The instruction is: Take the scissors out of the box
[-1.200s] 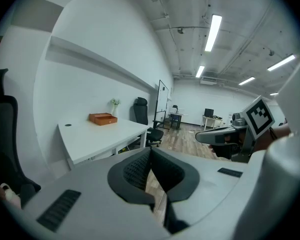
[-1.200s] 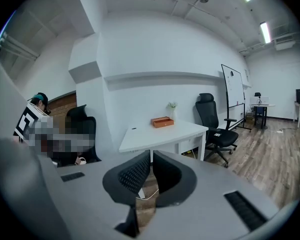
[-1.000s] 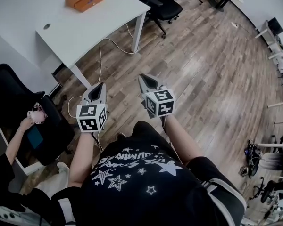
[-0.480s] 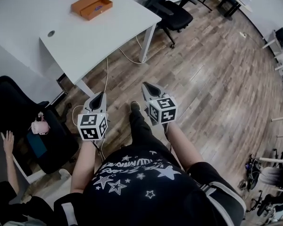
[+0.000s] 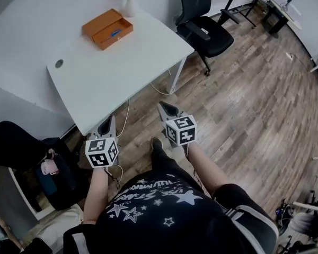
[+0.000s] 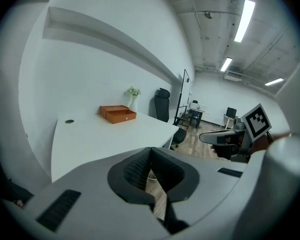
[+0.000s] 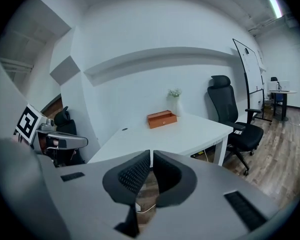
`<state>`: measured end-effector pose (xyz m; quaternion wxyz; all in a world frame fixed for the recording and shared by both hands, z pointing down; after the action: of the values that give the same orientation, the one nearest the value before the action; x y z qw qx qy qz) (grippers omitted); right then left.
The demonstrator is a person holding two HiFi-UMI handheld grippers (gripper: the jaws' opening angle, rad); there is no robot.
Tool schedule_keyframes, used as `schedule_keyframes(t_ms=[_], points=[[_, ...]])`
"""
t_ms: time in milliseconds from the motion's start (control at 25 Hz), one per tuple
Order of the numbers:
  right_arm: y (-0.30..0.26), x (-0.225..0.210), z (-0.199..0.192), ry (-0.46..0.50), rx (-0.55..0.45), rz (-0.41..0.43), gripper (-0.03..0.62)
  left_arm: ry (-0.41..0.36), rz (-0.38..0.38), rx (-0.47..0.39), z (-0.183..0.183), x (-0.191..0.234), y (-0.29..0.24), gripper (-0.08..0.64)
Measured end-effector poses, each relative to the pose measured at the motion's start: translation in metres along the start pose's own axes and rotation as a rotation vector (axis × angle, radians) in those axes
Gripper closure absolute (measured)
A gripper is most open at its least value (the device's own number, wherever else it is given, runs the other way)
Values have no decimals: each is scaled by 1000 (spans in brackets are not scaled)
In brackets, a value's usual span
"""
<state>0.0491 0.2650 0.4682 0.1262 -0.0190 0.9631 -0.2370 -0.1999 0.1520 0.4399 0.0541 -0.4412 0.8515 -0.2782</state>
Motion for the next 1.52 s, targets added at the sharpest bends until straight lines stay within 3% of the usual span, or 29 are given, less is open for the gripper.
schedule_keyframes(t_ms=[360,720,1040,1280,1520], points=[[-66,-87,68,22,-22,86,541,49,97,-40,63,0,-78,545],[-115,-93,112,57,-57,193,541,49,202,-69,92,31,-83,545],[-169,-108,147,100,-38,163,541,61,167,-66,119,71,-139,545],[-237,-113,191,152,0,275,541,64,147,-78,152,113,-183,545],[-320,-112,238,238,35,267,541,79,147,-87,185,170,-217,545]])
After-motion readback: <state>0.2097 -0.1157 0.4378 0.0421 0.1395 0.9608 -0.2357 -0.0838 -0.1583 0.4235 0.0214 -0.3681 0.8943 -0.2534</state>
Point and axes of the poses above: the fingertips, and each gripper's own axes: y backward along the fingers, x to its left, z out of its top, the point moved 10 cm from there along y, backward along the fingers, and after that the axes turned 3 degrees about x, right-handed, at the moved point
